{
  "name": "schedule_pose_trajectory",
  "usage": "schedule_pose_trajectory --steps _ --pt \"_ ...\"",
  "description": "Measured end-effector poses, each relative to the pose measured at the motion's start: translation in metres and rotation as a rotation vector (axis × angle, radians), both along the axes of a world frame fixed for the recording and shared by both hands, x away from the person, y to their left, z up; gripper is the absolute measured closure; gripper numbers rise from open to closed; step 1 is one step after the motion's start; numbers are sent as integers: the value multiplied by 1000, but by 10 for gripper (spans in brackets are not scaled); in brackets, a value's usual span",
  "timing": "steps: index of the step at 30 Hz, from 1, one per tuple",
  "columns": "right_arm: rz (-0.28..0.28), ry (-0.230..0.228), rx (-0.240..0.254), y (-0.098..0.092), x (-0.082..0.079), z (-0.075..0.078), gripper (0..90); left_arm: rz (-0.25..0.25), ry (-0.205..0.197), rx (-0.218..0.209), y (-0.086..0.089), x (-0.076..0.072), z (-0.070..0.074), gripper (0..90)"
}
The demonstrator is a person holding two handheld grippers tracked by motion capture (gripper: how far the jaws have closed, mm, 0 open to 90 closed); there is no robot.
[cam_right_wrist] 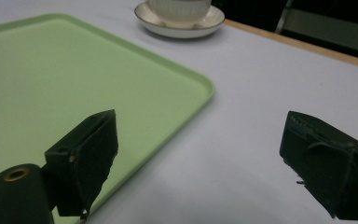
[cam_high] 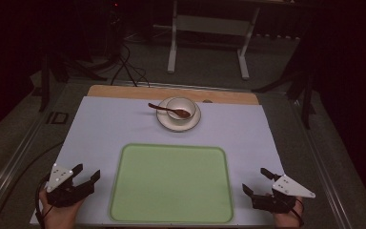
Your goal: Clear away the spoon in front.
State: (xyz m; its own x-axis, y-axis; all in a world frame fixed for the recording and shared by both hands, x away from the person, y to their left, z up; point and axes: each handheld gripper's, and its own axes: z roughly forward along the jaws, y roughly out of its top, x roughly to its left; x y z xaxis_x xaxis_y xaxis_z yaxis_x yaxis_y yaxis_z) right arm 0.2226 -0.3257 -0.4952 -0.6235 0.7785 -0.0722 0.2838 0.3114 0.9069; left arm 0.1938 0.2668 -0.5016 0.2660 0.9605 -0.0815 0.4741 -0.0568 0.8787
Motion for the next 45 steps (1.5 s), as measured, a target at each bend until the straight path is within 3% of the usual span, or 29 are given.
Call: schedule_pose_trajectory --steps 8,9,25,30,37,45 --pt "18 -32 17 0 -2 3 114 18 -31 -19 4 -8 4 311" --pt "17 -33 17 1 -2 3 148 15 -32 -17 4 -7 4 311" --pt "23 -45 22 1 -3 3 140 -20 -72 -21 -9 3 22 307" --pt "27 -39 10 2 -3 2 139 -39 -76 -29 -17 14 29 305" --pt "25 -29 0 3 -2 1 139 -48 -93 9 -31 34 38 310" --pt "30 -23 -1 3 -2 1 139 -68 -96 23 -45 57 46 309"
